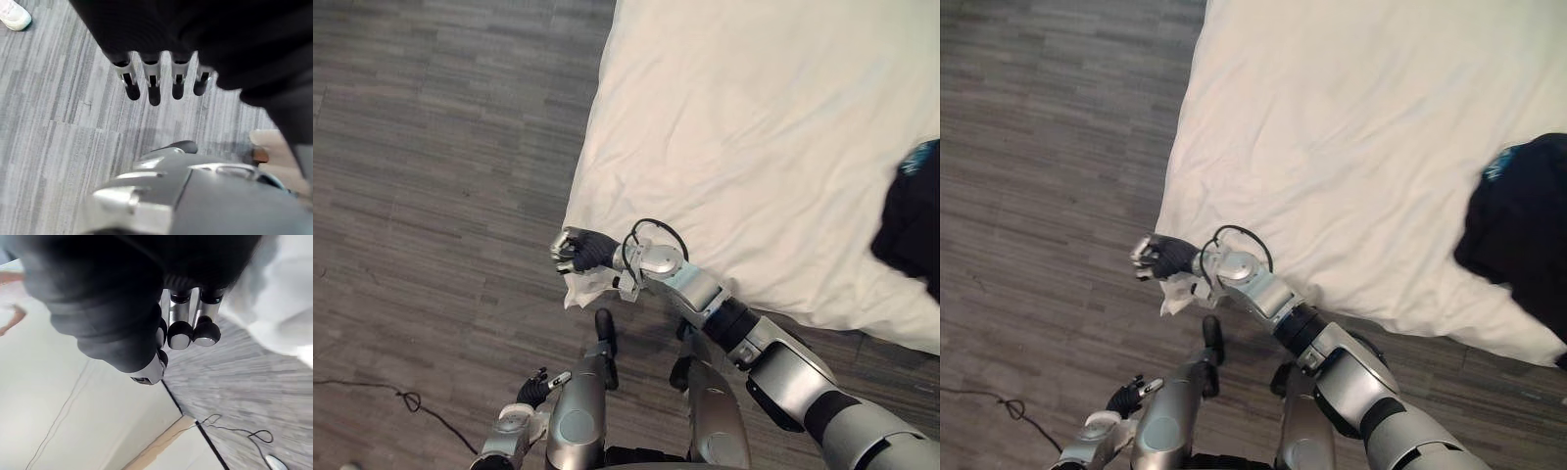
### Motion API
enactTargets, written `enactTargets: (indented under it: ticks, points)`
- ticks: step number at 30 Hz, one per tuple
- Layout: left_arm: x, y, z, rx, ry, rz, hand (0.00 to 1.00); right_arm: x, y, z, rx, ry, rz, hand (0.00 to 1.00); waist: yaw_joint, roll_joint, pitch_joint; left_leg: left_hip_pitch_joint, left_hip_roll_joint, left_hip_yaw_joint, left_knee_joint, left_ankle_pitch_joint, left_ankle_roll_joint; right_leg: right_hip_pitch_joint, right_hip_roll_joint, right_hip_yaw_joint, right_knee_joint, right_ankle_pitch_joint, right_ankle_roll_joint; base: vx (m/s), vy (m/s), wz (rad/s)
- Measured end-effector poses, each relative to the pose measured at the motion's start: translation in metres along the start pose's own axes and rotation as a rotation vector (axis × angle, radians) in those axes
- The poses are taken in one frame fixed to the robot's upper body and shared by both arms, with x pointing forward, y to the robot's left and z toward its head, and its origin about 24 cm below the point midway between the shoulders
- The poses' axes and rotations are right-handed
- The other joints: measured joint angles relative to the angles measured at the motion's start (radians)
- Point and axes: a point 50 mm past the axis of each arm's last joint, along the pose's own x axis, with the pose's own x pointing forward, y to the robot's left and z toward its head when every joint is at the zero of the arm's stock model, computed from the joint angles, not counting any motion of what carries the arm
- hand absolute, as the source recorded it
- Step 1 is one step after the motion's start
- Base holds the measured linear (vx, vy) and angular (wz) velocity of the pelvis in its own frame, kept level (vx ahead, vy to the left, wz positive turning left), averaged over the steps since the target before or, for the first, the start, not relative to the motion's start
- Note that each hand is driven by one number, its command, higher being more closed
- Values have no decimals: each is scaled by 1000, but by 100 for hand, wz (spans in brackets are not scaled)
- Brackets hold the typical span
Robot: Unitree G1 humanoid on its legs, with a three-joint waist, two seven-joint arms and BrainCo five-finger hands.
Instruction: Tidy the bed and pick cloth on bed and put in laundry
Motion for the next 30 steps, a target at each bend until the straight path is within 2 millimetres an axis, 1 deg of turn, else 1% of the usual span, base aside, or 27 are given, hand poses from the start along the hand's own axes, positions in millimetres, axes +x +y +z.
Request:
enactTargets:
  ticks: [1,2,4,5,6,7,8,9,10,11,12,13,14,15,16,17,18,19,20,21,22,23,24,25,28,29,30]
  points:
    - [1,-2,3,8,-5,-10,0,-3,-8,-8,-12,31,-24,100,0,13,7,-9,-2,-6,11,-3,5,-2,-3,1,0,6,4,10,79,11]
    - [2,-4,5,9,-10,-16,0,-4,-11,-12,-3,50,-35,100,1,19,10,-13,-4,-7,15,-4,6,-3,-5,3,0,9,4,10,103,8]
    - [3,-6,9,12,-19,-32,0,-6,-18,-28,24,115,-64,100,6,34,10,-20,-15,-5,18,-5,9,-13,-16,10,0,15,6,-2,87,2]
    - [3,-11,10,23,-27,-57,0,-14,-27,-53,82,207,-119,100,8,56,10,-26,-25,-6,26,-11,19,-14,-25,11,0,18,6,-17,97,6]
    - [3,-14,11,27,-37,-73,0,-27,-39,-72,163,265,-194,100,11,71,13,-26,-36,-8,28,-14,23,-13,-36,10,0,20,7,-24,104,8]
    - [3,-15,12,26,-43,-76,0,-35,-46,-81,208,288,-238,100,11,77,15,-26,-43,-8,28,-14,24,-13,-42,10,0,21,8,-34,112,6]
    - [3,-17,13,27,-53,-79,0,-55,-59,-100,299,331,-338,100,11,88,22,-27,-55,-9,28,-15,31,-13,-54,9,0,22,9,-46,118,7]
    - [3,-18,14,33,-68,-80,0,-84,-72,-121,374,364,-433,100,9,94,25,-26,-64,-9,29,-16,41,-12,-67,9,0,22,10,-47,109,5]
    - [3,-18,14,37,-70,-79,0,-94,-75,-128,400,369,-463,100,5,94,25,-25,-68,-8,31,-17,44,-10,-71,9,0,25,15,-36,91,3]
    - [3,-16,12,34,-64,-76,0,-117,-83,-140,436,372,-527,100,-9,92,26,-16,-71,-9,44,-23,53,6,-77,10,0,26,20,-5,59,-1]
    - [2,-15,9,39,-54,-81,0,-130,-86,-145,428,357,-542,100,-25,89,28,5,-72,-8,50,-29,57,31,-78,11,0,22,27,10,60,-6]
    - [1,-13,6,36,-48,-78,0,-135,-86,-144,404,320,-523,100,-43,84,31,36,-71,-6,51,-35,56,58,-78,15,0,18,32,13,33,-10]
    - [1,-12,5,37,-46,-77,0,-135,-85,-143,396,313,-509,100,-46,81,32,45,-71,-4,51,-36,55,66,-77,17,0,17,33,28,23,-29]
    - [-1,-9,1,47,-40,-74,0,-130,-77,-137,357,228,-456,100,-53,64,35,84,-64,15,51,-46,52,94,-71,32,0,8,44,42,-7,-49]
    - [-3,-4,-4,47,-30,-61,0,-120,-65,-118,296,97,-381,100,-61,41,32,118,-55,37,51,-57,47,113,-62,47,0,-1,49,52,-17,-60]
    - [-4,-2,-7,44,-23,-52,0,-114,-59,-107,276,41,-338,100,-63,27,29,131,-50,50,53,-62,44,118,-57,54,0,-3,46,57,-48,-71]
    - [-6,4,-14,30,1,-32,0,-103,-37,-103,271,31,-249,100,-69,-4,8,151,-37,79,62,-82,37,126,-44,72,-1,-27,39,73,-68,-69]
    - [-9,10,-23,35,35,-16,0,-97,-10,-98,303,-39,-177,100,-73,-34,-26,165,-20,98,60,-95,29,130,-26,87,-1,-44,31,86,-74,-67]
    - [-11,14,-30,29,55,-2,0,-93,3,-90,305,-91,-134,100,-85,-54,-45,172,-12,106,58,-99,23,131,-18,91,-1,-52,29,122,-82,-57]
    - [-15,22,-41,19,91,19,0,-87,20,-65,307,-215,-63,100,-108,-88,-77,196,1,126,47,-104,17,138,-4,97,0,-64,30,145,-70,-61]
    - [-17,27,-49,25,131,31,0,-84,29,-32,312,-375,1,100,-118,-116,-114,230,17,146,45,-112,4,158,11,110,0,-64,26,153,-64,-59]
    - [-18,28,-51,29,142,33,0,-86,31,-21,307,-431,17,100,-118,-122,-132,243,25,152,45,-116,-2,168,19,113,0,-63,25,185,-63,-46]
    - [-18,28,-54,42,157,32,0,-92,31,-1,320,-540,55,100,-118,-131,-183,269,39,159,43,-120,-9,187,36,113,0,-59,18,203,-52,-23]
    - [-19,27,-57,39,168,28,0,-96,32,11,335,-611,109,100,-118,-133,-218,293,46,161,27,-118,-12,202,49,114,0,-56,12,198,-38,-16]
    - [-19,21,-60,29,183,18,0,-99,45,38,348,-727,271,100,-118,-127,-273,344,51,163,-8,-113,-20,230,68,114,0,-54,2,120,8,-14]
    - [-20,19,-62,24,191,8,0,-100,52,50,367,-765,374,100,-119,-121,-290,374,57,162,-23,-111,-22,251,71,112,0,-54,1,120,38,-10]
    - [-20,16,-64,20,196,-6,0,-100,57,55,386,-782,450,100,-119,-115,-303,394,57,158,-30,-111,-23,270,72,107,0,-54,1,74,52,-3]
